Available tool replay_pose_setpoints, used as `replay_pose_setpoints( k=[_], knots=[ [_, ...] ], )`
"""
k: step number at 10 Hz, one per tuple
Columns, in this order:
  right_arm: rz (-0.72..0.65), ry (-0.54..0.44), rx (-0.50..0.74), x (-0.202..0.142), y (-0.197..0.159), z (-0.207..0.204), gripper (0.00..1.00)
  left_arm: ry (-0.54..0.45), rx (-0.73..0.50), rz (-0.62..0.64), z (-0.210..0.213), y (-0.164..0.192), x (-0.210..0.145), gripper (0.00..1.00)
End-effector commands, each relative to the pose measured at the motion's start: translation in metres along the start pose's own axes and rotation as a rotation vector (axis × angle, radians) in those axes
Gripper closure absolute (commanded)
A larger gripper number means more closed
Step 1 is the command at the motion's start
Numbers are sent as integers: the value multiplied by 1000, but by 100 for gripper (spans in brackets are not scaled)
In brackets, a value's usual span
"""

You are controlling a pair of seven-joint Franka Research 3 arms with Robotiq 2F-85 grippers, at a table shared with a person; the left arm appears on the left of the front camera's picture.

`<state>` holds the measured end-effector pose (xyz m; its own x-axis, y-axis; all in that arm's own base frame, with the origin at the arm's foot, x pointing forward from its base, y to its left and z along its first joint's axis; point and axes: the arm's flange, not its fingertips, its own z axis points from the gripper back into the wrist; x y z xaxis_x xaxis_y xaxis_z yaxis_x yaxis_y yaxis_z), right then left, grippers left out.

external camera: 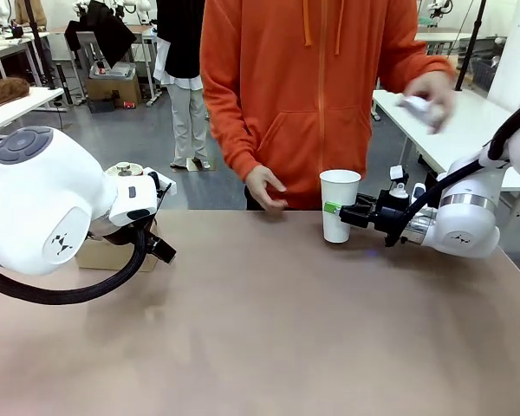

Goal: Pour a drink into a cup and package it in a carrier.
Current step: When a person places the Paper Cup Lid on the 600 ml Paper Cup , lift the 600 ml Paper Cup.

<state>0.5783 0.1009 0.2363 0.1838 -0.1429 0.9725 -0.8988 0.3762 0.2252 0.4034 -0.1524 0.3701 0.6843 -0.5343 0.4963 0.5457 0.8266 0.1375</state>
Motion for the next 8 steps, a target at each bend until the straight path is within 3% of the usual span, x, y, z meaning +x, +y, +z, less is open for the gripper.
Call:
replay_pose_setpoints(
  k=[1,8],
  knots=[
    [11,-4,4,4,5,-2,19,-1,-2,0,0,0,0,0],
    [11,-4,4,4,5,-2,19,-1,-2,0,0,0,0,0]
  ],
)
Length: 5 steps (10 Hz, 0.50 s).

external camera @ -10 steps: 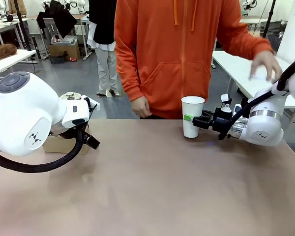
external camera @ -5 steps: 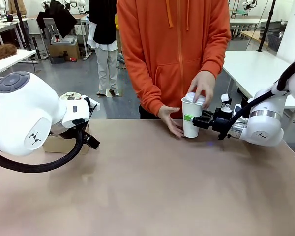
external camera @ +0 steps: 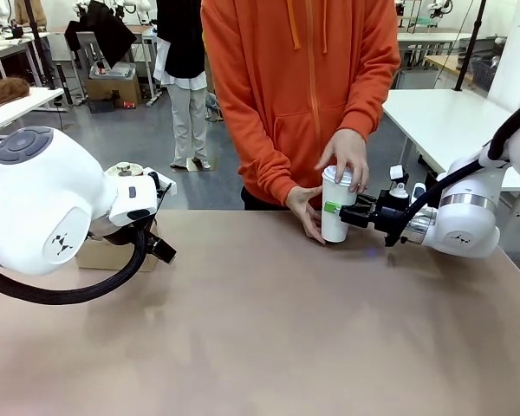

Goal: Pour a drink into a cup and package it in a carrier.
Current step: When a person places the Paper Cup Lid on the 600 ml Paper Cup , lift the 600 ml Paper Cup.

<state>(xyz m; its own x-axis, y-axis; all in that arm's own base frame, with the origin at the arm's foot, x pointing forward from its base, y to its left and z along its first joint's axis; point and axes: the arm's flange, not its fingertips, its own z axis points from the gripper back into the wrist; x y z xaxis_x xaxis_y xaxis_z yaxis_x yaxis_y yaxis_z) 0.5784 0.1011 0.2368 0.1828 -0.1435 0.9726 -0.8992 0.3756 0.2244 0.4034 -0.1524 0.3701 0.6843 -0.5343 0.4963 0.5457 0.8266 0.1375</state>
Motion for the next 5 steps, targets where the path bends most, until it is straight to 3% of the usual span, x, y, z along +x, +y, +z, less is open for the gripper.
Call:
replay_pose_setpoints(
  k=[1,5],
  knots=[
    [11,-3,4,3,5,-2,19,-1,-2,0,0,0,0,0],
    [11,-3,4,3,5,-2,19,-1,-2,0,0,0,0,0]
  ],
)
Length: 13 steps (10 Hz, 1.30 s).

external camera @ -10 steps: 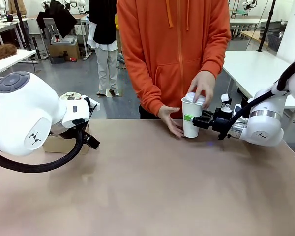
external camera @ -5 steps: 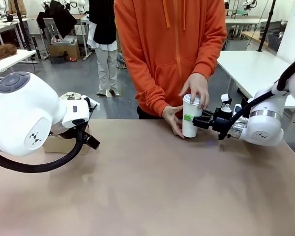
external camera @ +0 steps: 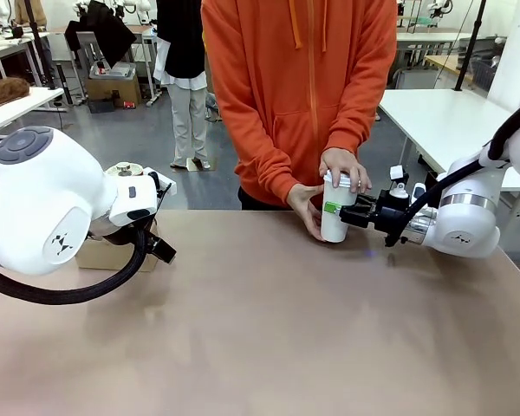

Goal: Pour a drink into a cup and package it in a carrier.
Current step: When a person places the Paper Cup Lid on the 600 ml Paper Cup , lift the 600 ml Paper Cup.

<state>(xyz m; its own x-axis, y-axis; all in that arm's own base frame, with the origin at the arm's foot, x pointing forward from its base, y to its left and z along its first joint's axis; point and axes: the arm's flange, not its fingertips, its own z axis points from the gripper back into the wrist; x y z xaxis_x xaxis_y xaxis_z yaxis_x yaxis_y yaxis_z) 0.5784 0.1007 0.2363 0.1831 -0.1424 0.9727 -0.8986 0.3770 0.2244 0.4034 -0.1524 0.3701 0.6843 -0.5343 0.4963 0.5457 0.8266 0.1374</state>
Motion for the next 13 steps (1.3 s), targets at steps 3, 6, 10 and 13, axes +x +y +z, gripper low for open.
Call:
replay_pose_setpoints(
  k=[3,6,10,13],
  knots=[
    [10,-4,5,4,5,-3,19,-1,-2,0,0,0,0,0],
    [10,-4,5,4,5,-3,19,-1,-2,0,0,0,0,0],
    [10,-4,5,4,5,-3,19,-1,-2,0,0,0,0,0],
    [10,-4,5,4,5,-3,19,-1,-2,0,0,0,0,0]
  ],
)
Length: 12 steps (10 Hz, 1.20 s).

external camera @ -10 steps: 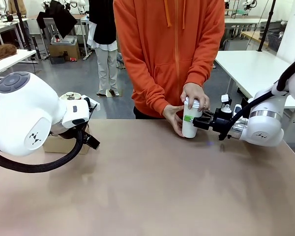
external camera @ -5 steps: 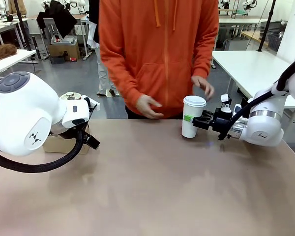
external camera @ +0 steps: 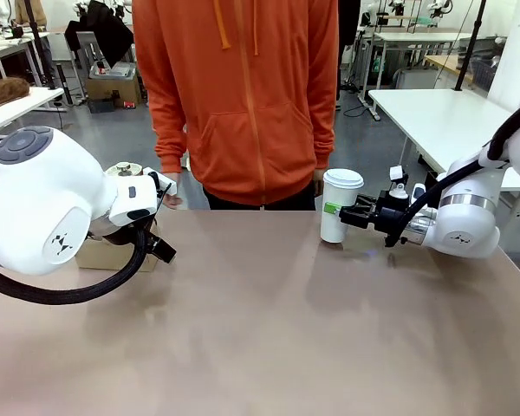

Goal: Pour a drink into a cup and package it in a carrier.
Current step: When a person places the Paper Cup Lid on the 600 ml Paper Cup , lift the 600 ml Paper Cup.

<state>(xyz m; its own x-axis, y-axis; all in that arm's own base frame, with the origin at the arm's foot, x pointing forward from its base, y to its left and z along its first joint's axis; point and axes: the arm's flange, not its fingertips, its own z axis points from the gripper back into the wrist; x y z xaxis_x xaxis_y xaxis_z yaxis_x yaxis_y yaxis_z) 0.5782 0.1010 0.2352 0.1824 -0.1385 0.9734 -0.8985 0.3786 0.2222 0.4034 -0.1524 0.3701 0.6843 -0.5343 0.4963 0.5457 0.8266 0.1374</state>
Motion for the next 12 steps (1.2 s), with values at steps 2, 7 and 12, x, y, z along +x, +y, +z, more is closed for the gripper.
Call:
replay_pose_setpoints(
  k=[2,7,12],
  knots=[
    [8,-8,6,5,5,-2,19,-1,-2,0,0,0,0,0],
    [64,6,12,80,34,14,19,-1,-2,0,0,0,0,0],
    [107,20,-5,205,121,24,19,-1,-2,0,0,0,0,0]
  ],
)
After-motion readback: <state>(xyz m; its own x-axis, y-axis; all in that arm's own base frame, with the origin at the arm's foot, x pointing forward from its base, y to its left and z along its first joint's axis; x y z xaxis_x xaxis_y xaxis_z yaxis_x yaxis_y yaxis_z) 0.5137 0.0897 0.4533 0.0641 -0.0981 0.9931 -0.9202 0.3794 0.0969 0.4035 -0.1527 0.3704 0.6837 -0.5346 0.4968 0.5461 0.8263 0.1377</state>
